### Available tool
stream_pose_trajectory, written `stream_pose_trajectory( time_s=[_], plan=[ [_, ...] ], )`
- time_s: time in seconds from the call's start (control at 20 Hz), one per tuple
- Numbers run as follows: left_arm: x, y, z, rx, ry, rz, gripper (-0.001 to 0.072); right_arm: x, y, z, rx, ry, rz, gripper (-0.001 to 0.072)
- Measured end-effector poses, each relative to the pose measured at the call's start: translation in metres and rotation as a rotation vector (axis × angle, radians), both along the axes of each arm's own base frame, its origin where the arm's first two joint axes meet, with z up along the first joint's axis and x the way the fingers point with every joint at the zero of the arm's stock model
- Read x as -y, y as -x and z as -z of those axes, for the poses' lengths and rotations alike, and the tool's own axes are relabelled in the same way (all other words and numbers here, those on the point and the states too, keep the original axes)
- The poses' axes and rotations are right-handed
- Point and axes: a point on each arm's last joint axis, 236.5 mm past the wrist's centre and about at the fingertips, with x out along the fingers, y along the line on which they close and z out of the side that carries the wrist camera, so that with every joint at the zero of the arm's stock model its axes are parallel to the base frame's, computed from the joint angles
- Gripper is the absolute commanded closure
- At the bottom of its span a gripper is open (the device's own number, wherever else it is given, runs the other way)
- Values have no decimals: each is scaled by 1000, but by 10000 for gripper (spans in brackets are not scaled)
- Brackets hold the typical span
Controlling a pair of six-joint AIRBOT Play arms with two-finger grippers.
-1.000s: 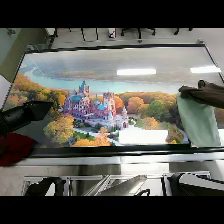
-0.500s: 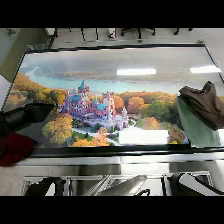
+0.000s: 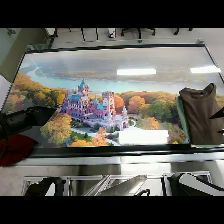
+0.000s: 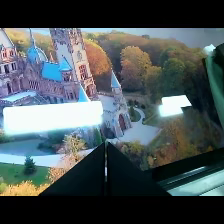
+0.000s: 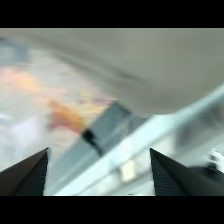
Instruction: Fold the shirts.
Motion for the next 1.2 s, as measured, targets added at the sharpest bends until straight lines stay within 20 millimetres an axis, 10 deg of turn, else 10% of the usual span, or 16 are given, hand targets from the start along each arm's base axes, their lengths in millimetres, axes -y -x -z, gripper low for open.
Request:
stream_pose_trajectory(
  time_s=[0.05,0.3,0.45,0.75,1.2],
  plan=[
    [0,0,0,-5,4,-3,693,-7,-12,-10,55,-22,-8,692],
    [1,2,1,-29,24,-17,693,-64,-76,-69,417,-10,-196,693],
    [11,8,6,-40,24,19,693,-147,-89,-93,603,23,-433,692],
    [56,54,71,-159,19,194,693,-315,-26,-68,803,-45,-788,693],
    [76,89,127,-205,17,277,693,-356,14,-38,808,-110,-849,692]
  ],
)
